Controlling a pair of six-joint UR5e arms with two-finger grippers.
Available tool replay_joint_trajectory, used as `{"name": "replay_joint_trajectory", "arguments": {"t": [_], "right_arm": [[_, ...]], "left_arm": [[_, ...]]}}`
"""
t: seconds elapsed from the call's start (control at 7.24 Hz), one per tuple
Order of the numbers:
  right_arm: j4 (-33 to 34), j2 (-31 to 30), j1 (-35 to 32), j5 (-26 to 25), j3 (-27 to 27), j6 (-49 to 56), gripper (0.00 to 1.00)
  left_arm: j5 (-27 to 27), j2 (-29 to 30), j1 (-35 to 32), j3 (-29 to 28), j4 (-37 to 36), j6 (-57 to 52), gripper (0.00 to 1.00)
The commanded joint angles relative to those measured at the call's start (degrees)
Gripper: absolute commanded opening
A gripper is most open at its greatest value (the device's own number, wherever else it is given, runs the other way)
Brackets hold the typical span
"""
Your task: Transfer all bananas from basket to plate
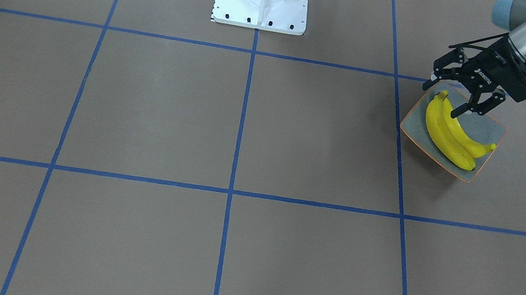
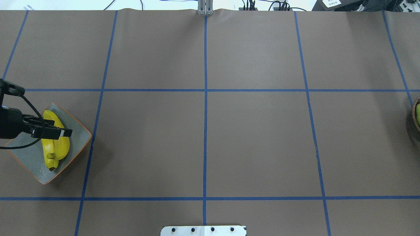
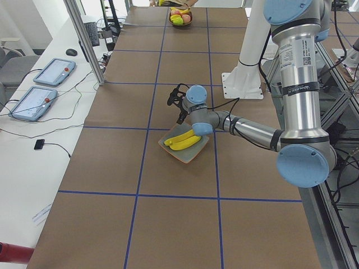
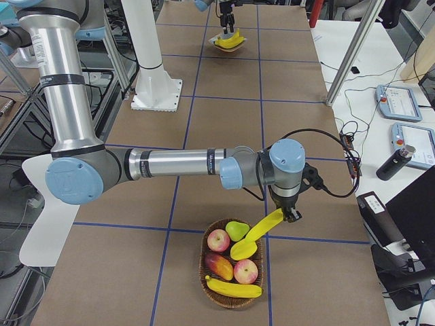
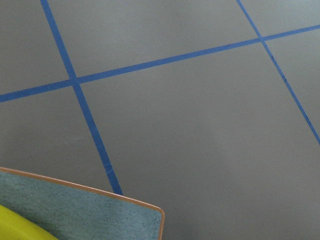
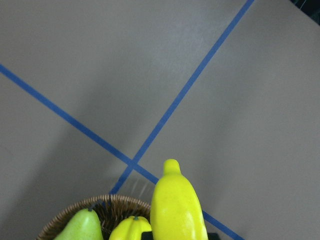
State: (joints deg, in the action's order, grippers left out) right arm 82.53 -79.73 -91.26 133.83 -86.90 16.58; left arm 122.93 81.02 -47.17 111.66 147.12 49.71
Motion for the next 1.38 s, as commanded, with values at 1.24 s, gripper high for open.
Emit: {"name": "replay_joint_trajectory", "arguments": {"t": [1.24], "right_arm": [[-18.89,13.52,27.84,-3.09,-24.19,-102.38,0.00]], "left_arm": [[0.03,31.63,3.12,0.14,3.09,31.14,1.00]]}}
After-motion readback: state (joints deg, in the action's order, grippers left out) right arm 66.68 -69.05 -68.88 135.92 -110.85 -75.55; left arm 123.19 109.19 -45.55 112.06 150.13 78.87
